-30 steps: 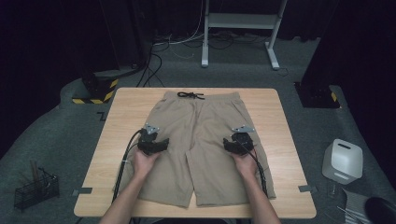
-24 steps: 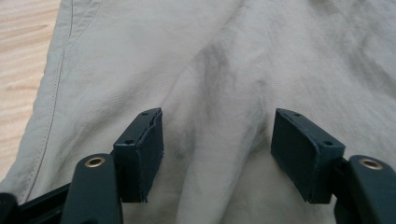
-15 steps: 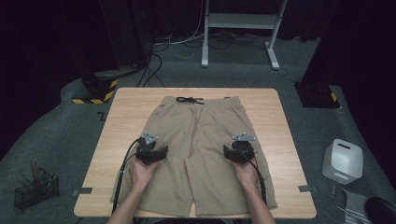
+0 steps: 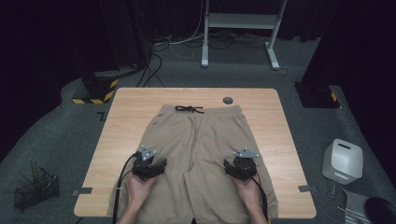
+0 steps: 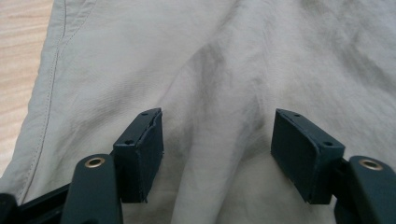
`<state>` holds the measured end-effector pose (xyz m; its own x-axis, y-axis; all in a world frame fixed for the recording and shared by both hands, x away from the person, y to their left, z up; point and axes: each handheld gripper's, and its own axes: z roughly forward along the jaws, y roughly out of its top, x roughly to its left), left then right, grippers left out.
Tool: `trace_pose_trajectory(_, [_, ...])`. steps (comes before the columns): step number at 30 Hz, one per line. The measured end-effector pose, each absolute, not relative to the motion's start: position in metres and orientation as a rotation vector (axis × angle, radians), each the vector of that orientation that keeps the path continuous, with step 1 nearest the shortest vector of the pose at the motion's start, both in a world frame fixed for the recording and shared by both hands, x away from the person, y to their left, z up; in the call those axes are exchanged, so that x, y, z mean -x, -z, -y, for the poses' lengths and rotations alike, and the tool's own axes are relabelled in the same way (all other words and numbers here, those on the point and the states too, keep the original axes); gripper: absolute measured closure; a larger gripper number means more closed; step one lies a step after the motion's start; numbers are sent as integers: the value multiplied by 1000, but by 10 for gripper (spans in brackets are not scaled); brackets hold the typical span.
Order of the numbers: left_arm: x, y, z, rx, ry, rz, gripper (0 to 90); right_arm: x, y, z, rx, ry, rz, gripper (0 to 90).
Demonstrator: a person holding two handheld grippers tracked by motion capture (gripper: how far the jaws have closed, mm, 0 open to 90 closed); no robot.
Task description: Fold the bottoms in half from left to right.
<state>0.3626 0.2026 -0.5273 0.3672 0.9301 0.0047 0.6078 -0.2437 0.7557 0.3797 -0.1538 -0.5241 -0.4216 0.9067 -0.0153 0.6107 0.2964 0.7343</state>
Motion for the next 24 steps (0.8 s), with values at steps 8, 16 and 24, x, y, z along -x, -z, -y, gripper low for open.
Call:
trace_pose_trajectory(8, [-341,527,-200,-1956,-610,-1327,339,-353,524,155,-1352,-928,-2148,382])
trace_pose_trajectory(16, [-320,528,-197,-1953,-608,-1335,332,-340,524,156,-1339,-930,-2157,382])
trace_pose_trajectory(24, [-313,526,-195,-1962,-562,-1304,327,-329,523,158,-1319,-941,-2187,419])
